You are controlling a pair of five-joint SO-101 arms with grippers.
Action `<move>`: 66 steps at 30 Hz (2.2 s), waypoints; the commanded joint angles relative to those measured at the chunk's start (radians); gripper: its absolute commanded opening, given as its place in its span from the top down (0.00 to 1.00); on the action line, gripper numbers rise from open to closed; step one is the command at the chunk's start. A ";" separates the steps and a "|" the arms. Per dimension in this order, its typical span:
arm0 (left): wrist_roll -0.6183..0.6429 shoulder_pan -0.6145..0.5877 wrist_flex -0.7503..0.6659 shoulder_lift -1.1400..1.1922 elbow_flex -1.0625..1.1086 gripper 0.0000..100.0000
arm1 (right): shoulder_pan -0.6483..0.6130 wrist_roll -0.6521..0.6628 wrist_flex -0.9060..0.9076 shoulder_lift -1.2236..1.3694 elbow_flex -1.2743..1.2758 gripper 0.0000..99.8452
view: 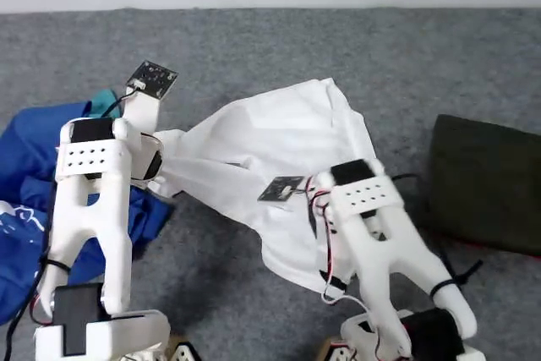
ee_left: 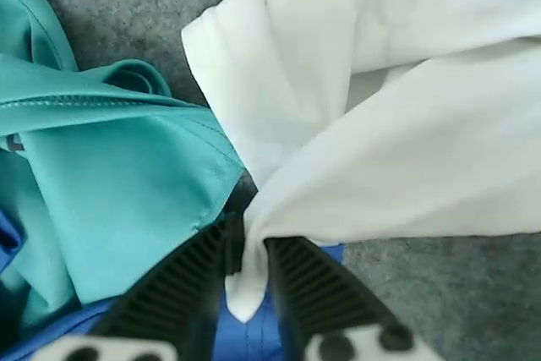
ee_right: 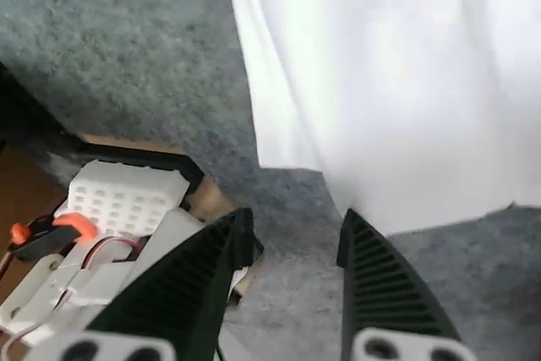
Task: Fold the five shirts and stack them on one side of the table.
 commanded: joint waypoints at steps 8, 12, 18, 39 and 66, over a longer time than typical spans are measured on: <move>0.011 -0.009 -0.011 -0.052 -0.041 0.99 | -0.145 -0.049 -0.148 -0.028 0.130 0.78; 0.011 -0.009 -0.009 -0.052 -0.041 0.99 | -0.114 -0.049 -0.252 -0.028 0.218 0.76; 0.011 -0.009 -0.009 -0.052 -0.041 0.99 | -0.079 -0.048 -0.401 -0.028 0.301 0.76; 0.011 -0.006 0.025 -0.052 -0.044 0.99 | -0.077 -0.040 -0.522 -0.036 0.353 0.99; -0.048 0.141 0.454 -0.124 -0.766 0.99 | 0.354 0.210 0.127 -0.039 -1.132 0.99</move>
